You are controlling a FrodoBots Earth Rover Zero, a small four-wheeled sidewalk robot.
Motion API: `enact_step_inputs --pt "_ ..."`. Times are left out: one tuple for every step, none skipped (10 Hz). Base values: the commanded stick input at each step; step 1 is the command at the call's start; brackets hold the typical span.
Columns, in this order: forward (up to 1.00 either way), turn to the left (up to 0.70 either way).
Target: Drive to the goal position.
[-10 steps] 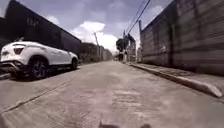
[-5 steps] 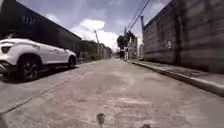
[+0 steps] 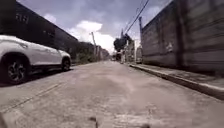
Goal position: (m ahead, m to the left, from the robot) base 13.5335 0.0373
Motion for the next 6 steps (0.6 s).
enact_step_inputs --pt "0.85 0.01" --pt "0.85 0.01" --pt "0.85 0.01" --pt "0.85 0.01" --pt "0.85 0.01" --pt "0.85 0.01"
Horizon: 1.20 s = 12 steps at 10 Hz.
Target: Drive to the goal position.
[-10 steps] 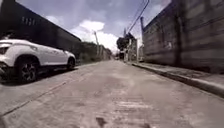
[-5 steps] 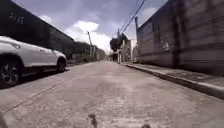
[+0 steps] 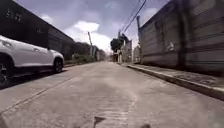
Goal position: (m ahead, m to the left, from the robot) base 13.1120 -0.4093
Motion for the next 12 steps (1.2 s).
enact_step_inputs --pt "0.85 0.01" --pt "0.85 0.01" --pt "0.85 0.01" --pt "0.85 0.01" --pt "0.85 0.01" --pt "0.85 0.01" --pt "0.85 0.01" --pt "0.85 0.01" --pt "0.85 0.01" --pt "0.85 0.01" --pt "0.85 0.01" --pt "0.85 0.01"
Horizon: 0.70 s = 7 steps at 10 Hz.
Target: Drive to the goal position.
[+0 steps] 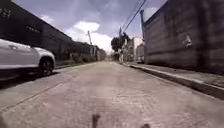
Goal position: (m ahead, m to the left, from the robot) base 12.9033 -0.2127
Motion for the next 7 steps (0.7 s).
enact_step_inputs --pt "0.85 0.01" --pt "0.85 0.01" --pt "0.85 0.01" --pt "0.85 0.01" --pt "0.85 0.01" --pt "0.85 0.01" --pt "0.85 0.01"
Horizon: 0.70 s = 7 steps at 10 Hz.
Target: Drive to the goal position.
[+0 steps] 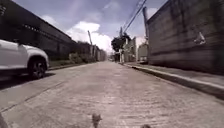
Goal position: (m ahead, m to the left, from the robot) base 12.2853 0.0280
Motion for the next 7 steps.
enact_step_inputs --pt "0.85 0.01" --pt "0.85 0.01" --pt "0.85 0.01" --pt "0.85 0.01" --pt "0.85 0.01" --pt "0.85 0.01" --pt "0.85 0.01"
